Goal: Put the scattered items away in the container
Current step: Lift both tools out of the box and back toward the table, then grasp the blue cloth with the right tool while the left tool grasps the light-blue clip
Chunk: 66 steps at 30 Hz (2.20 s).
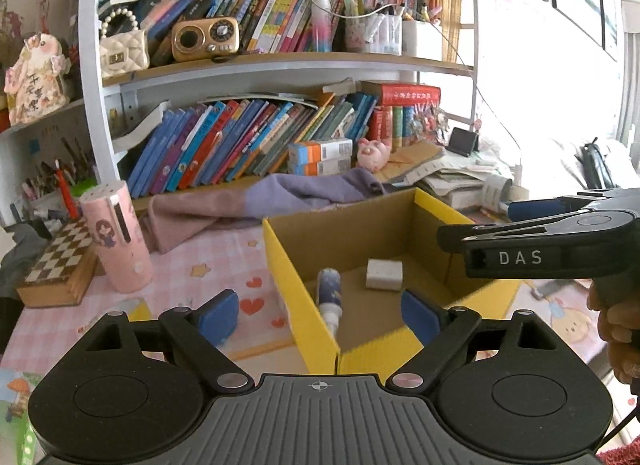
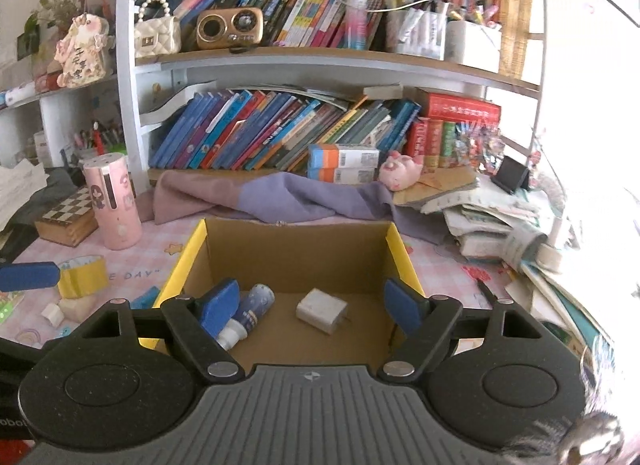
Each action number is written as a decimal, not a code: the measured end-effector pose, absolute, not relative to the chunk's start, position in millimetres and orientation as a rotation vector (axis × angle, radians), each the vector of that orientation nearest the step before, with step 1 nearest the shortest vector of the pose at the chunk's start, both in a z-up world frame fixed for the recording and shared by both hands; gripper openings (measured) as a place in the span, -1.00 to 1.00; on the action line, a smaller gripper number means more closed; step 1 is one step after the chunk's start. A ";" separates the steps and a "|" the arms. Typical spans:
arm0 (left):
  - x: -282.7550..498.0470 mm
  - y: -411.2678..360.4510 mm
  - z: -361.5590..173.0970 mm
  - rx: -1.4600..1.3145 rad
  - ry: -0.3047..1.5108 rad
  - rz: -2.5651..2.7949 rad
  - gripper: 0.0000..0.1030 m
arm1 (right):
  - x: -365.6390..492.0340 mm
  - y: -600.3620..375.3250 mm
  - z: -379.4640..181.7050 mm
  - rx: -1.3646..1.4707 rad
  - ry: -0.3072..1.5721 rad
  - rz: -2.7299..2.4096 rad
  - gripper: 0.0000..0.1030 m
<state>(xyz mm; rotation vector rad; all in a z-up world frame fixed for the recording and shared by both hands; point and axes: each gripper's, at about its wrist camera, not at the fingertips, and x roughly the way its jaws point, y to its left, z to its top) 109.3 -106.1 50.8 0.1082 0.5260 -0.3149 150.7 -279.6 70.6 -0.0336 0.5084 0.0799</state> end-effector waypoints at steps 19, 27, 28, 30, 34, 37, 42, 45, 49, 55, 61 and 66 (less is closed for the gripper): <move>33.0 -53.4 9.4 0.183 0.598 -0.353 0.76 | 51.9 -223.5 19.5 -0.038 0.592 -0.035 0.59; 18.0 -33.6 -4.9 0.182 0.656 -0.318 0.76 | 28.6 -196.3 -3.1 -0.028 0.669 0.002 0.60; 16.8 -30.9 -6.4 0.179 0.662 -0.312 0.76 | 27.9 -192.7 -4.8 -0.029 0.678 0.012 0.60; 15.0 -24.7 -8.8 0.174 0.675 -0.296 0.76 | 28.2 -186.5 -7.5 -0.029 0.693 0.028 0.60; 12.7 -11.1 -11.4 0.154 0.693 -0.251 0.76 | 30.5 -175.4 -12.4 -0.031 0.724 0.062 0.61; 11.9 0.8 -12.9 0.137 0.699 -0.214 0.76 | 32.4 -166.7 -13.9 -0.040 0.733 0.088 0.61; 10.8 18.1 -13.1 0.120 0.709 -0.165 0.76 | 39.1 -151.7 -14.5 -0.051 0.742 0.130 0.62; 9.3 28.9 -10.4 0.109 0.698 -0.132 0.76 | 42.9 -140.0 -12.9 -0.066 0.739 0.162 0.62; 9.6 44.1 -5.5 0.096 0.685 -0.087 0.76 | 47.3 -122.4 -9.5 -0.097 0.729 0.213 0.62; 10.8 63.2 0.8 0.063 0.665 -0.023 0.76 | 55.6 -97.7 -1.3 -0.142 0.698 0.269 0.62; 17.5 68.8 -1.9 0.050 0.672 -0.014 0.76 | 66.0 -87.3 3.0 -0.165 0.672 0.274 0.60; 28.9 67.7 -6.3 0.043 0.677 -0.027 0.76 | 76.5 -83.1 1.0 -0.180 0.674 0.281 0.58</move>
